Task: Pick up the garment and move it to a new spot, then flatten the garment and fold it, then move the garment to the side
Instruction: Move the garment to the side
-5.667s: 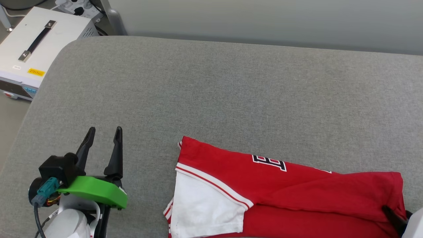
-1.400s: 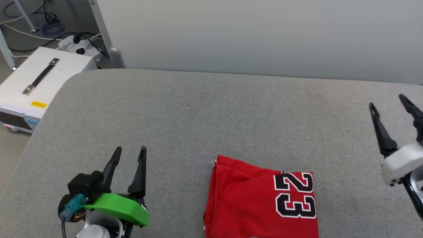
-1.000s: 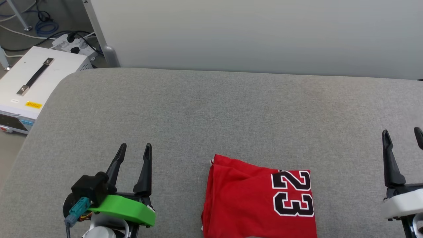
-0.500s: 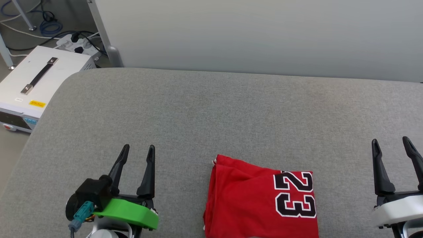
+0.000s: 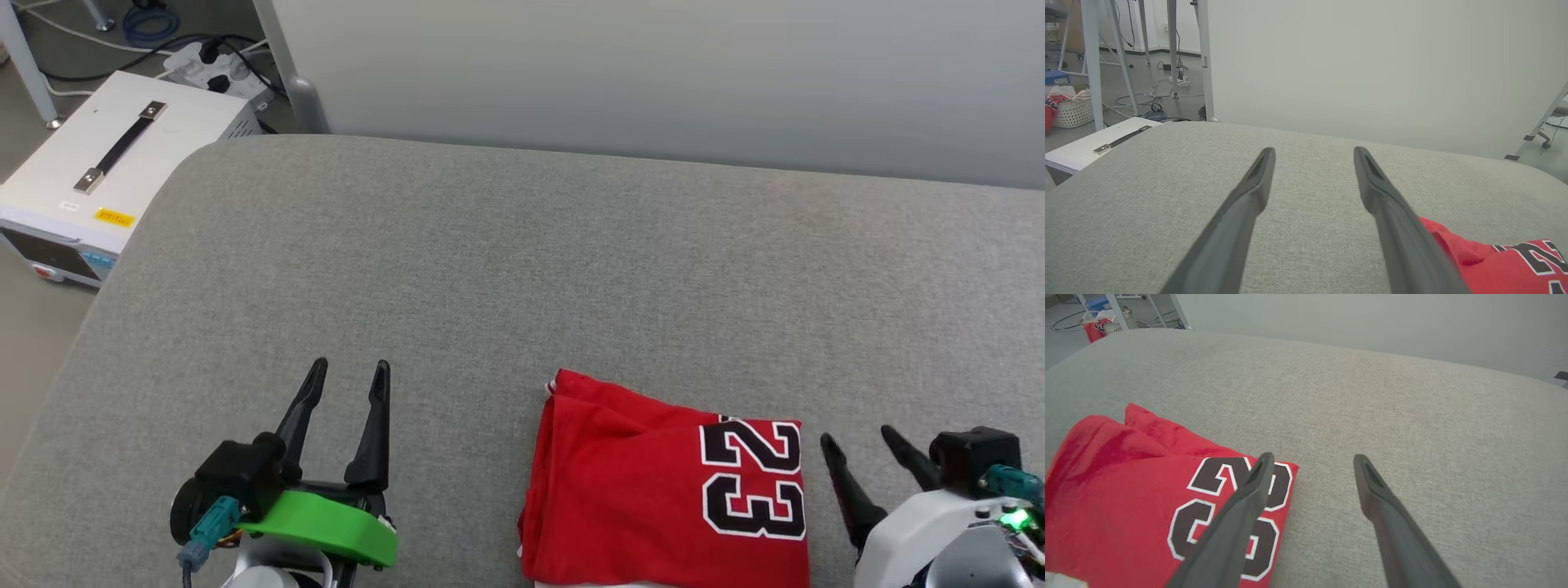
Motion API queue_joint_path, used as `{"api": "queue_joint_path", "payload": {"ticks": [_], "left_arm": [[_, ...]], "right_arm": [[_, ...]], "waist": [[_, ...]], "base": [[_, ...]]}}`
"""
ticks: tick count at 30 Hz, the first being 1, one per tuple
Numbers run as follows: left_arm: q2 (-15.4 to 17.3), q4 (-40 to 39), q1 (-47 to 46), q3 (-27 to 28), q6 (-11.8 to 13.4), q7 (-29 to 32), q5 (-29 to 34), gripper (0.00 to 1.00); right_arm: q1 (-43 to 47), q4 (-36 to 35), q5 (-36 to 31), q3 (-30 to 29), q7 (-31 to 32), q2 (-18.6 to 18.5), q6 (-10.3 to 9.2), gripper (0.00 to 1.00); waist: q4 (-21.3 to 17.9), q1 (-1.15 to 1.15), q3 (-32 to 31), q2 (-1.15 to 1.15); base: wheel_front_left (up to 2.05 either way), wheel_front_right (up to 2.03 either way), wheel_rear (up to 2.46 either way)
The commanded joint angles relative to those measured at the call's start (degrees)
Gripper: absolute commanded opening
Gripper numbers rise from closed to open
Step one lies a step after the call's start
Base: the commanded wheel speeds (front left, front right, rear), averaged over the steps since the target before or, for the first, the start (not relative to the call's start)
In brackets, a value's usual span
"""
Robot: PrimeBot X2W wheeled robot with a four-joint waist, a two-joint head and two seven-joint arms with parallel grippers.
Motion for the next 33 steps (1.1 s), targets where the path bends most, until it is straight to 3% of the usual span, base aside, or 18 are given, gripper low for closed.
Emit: {"api": "queue_joint_path", "payload": {"ticks": [1, 5, 17, 18, 19, 20, 21, 27, 33], "left_arm": [[-0.4, 0.1, -0.9, 0.2, -0.5, -0.3, 0.4, 1.00], [-0.8, 0.6, -2.0, 0.2, -0.8, -0.3, 0.6, 1.00], [-1.2, 1.1, -3.2, 0.1, -1.0, -0.3, 1.0, 1.00], [-1.1, 1.2, -3.3, 0.1, -1.0, -0.3, 1.0, 1.00], [-1.1, 1.3, -3.3, 0.1, -1.0, -0.3, 1.0, 1.00], [-1.1, 1.4, -3.3, 0.0, -1.1, -0.3, 1.0, 1.00], [-1.0, 1.5, -3.4, -0.1, -1.1, -0.3, 1.0, 1.00], [-0.6, 1.7, -2.9, -1.0, -1.1, -0.3, 0.7, 1.00], [-0.4, 0.9, -2.2, -2.3, -1.1, -0.3, 0.6, 1.00]], "right_arm": [[0.3, 1.0, 1.3, 0.8, 1.9, -0.1, -0.03, 1.00], [-1.3, 6.0, 4.1, 3.4, 10.4, -0.2, -0.03, 1.00], [-3.9, 13.5, 6.7, 7.2, 17.6, 0.4, -0.03, 1.00], [-4.0, 14.2, 6.7, 7.6, 17.7, 0.2, -0.03, 0.31], [-4.2, 14.7, 6.7, 7.9, 17.6, 0.1, -0.03, 0.15], [-4.5, 15.2, 6.4, 8.4, 17.4, -0.3, -0.03, 0.15], [-4.7, 15.5, 6.1, 8.8, 17.1, -0.7, -0.03, 0.00], [-7.0, 15.0, 3.4, 9.9, 14.0, -3.3, -0.03, 0.00], [-9.6, 10.7, 0.0, 12.8, 13.6, -8.9, -0.03, 0.00]], "waist": [[1.1, 0.00, 1.3, 0.00], [2.8, 0.00, 3.2, 0.00], [4.7, 0.00, 5.2, 0.00], [4.7, 0.00, 5.2, 0.00], [4.7, 0.00, 5.1, 0.00], [4.6, 0.00, 5.1, 0.00], [4.5, 0.00, 4.9, 0.00], [2.5, 0.00, 3.4, 0.00], [-2.0, 0.00, 2.0, 0.00]], "base": [[0.00, 0.00, 0.00], [0.00, 0.00, 0.00], [0.00, 0.00, 0.00], [0.00, 0.00, 0.00], [0.00, 0.00, 0.00], [0.00, 0.00, 0.00], [0.00, 0.00, 0.00], [0.00, 0.00, 0.00], [0.00, 0.00, 0.00]]}}
